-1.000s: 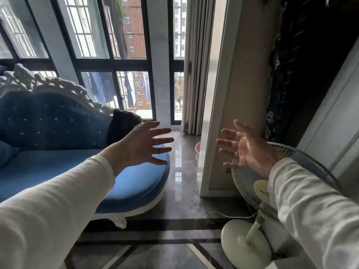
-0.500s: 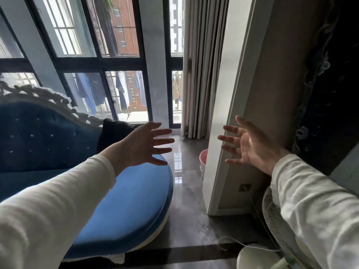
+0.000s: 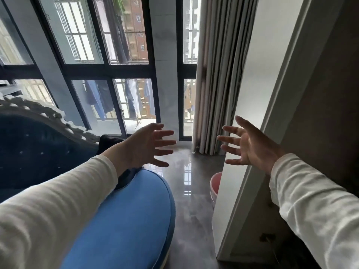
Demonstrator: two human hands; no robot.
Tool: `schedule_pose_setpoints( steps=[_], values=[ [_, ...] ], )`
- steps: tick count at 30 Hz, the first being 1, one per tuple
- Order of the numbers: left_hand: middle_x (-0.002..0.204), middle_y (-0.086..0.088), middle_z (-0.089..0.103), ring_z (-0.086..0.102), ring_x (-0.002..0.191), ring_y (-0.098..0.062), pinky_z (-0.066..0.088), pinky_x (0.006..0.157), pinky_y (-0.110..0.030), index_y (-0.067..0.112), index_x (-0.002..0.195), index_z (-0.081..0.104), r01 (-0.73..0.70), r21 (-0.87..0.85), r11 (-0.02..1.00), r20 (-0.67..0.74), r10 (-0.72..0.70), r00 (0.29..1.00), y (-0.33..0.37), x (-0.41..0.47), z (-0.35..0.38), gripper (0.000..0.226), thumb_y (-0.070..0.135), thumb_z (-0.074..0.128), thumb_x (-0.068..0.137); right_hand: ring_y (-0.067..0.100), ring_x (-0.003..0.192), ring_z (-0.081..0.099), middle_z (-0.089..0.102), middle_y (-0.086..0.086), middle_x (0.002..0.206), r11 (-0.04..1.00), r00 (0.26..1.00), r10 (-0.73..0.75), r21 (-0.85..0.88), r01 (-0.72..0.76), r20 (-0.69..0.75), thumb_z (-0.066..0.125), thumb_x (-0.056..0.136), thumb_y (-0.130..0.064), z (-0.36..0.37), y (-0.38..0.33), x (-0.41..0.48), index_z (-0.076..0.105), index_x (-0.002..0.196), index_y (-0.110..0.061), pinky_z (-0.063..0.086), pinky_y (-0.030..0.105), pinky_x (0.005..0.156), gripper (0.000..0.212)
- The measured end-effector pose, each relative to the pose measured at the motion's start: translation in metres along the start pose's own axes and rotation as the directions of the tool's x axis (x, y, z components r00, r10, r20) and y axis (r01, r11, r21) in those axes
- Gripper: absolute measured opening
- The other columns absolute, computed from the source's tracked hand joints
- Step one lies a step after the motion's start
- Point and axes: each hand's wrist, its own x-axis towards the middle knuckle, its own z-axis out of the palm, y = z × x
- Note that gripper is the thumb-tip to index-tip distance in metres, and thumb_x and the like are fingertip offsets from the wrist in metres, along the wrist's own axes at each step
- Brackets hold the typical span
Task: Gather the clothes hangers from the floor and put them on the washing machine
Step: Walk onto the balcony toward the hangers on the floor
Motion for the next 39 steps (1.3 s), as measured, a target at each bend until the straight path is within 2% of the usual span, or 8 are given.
schedule_pose_setpoints(
  steps=[5,9,13,18,26,31,36,39],
  values=[
    [0.135,-0.007,0.060,0.054,0.124,-0.031,0.043,0.098,-0.064,0.025,0.125,0.061,-0.045,0.005,0.999,-0.036,0.045,0.998,0.051,0.072,-0.012,0.049,0.049,0.053,0.084,0.025,0.118,0.053,0.059,0.003,0.132,0.999,0.999,-0.023,-0.027,0.024,0.029,0.053,0.071,-0.072,-0.031,-0.044,0.083,0.056,0.126,-0.033,0.040,0.063,0.101,0.067],
    [0.137,-0.008,0.058,0.053,0.125,-0.031,0.046,0.096,-0.062,0.025,0.125,0.061,-0.032,0.008,0.999,-0.080,0.033,0.996,0.080,0.130,-0.028,0.049,0.049,0.052,0.083,0.026,0.124,0.051,0.058,0.002,0.135,0.997,0.997,-0.033,-0.067,0.038,0.076,0.057,0.065,-0.075,-0.046,-0.072,0.145,0.053,0.130,-0.034,0.041,0.061,0.101,0.077],
    [0.140,-0.009,0.055,0.052,0.126,-0.032,0.049,0.092,-0.060,0.023,0.127,0.059,-0.034,-0.004,0.999,-0.082,0.034,0.996,0.102,0.194,-0.060,0.052,0.049,0.053,0.083,0.023,0.121,0.054,0.061,-0.001,0.130,0.996,0.995,-0.038,-0.083,0.046,0.093,0.055,0.070,-0.075,-0.051,-0.093,0.222,0.057,0.125,-0.036,0.045,0.060,0.098,0.068],
    [0.142,-0.009,0.054,0.050,0.130,-0.034,0.047,0.095,-0.060,0.023,0.126,0.060,-0.035,-0.017,0.999,-0.100,0.034,0.994,0.134,0.281,-0.117,0.052,0.050,0.053,0.083,0.021,0.117,0.055,0.060,0.000,0.129,0.994,0.986,-0.052,-0.085,0.066,0.158,0.052,0.076,-0.071,-0.035,-0.113,0.333,0.054,0.130,-0.032,0.047,0.058,0.098,0.067],
    [0.132,-0.007,0.061,0.054,0.122,-0.032,0.041,0.101,-0.065,0.023,0.123,0.063,-0.067,-0.056,0.996,-0.213,0.054,0.976,0.211,0.384,-0.232,0.049,0.050,0.052,0.083,0.021,0.118,0.057,0.062,-0.001,0.130,0.995,0.974,0.014,-0.103,0.009,0.227,0.058,0.068,-0.073,0.002,-0.174,0.525,0.058,0.124,-0.034,0.053,0.053,0.091,0.068],
    [0.128,-0.008,0.062,0.054,0.120,-0.033,0.039,0.101,-0.067,0.021,0.124,0.062,-0.084,-0.074,0.994,-0.289,0.060,0.955,0.245,0.424,-0.292,0.048,0.049,0.051,0.086,0.022,0.114,0.057,0.063,-0.001,0.126,0.992,0.963,0.049,-0.125,-0.016,0.266,0.056,0.072,-0.071,0.018,-0.201,0.628,0.059,0.122,-0.033,0.048,0.056,0.097,0.063],
    [0.133,-0.009,0.057,0.050,0.126,-0.035,0.035,0.103,-0.068,0.021,0.126,0.060,-0.103,-0.115,0.988,-0.369,0.053,0.928,0.270,0.462,-0.356,0.050,0.050,0.050,0.086,0.022,0.115,0.058,0.064,-0.001,0.125,0.987,0.919,0.085,-0.157,-0.025,0.385,0.055,0.074,-0.071,0.040,-0.217,0.737,0.061,0.117,-0.034,0.043,0.060,0.101,0.057],
    [0.138,-0.011,0.054,0.050,0.126,-0.035,0.037,0.102,-0.068,0.021,0.127,0.058,-0.119,-0.135,0.984,-0.444,0.047,0.895,0.286,0.491,-0.393,0.052,0.050,0.053,0.084,0.023,0.121,0.056,0.063,-0.001,0.131,0.982,0.876,0.108,-0.189,-0.020,0.469,0.057,0.071,-0.073,0.053,-0.228,0.808,0.059,0.124,-0.035,0.043,0.060,0.101,0.066]
  ],
)
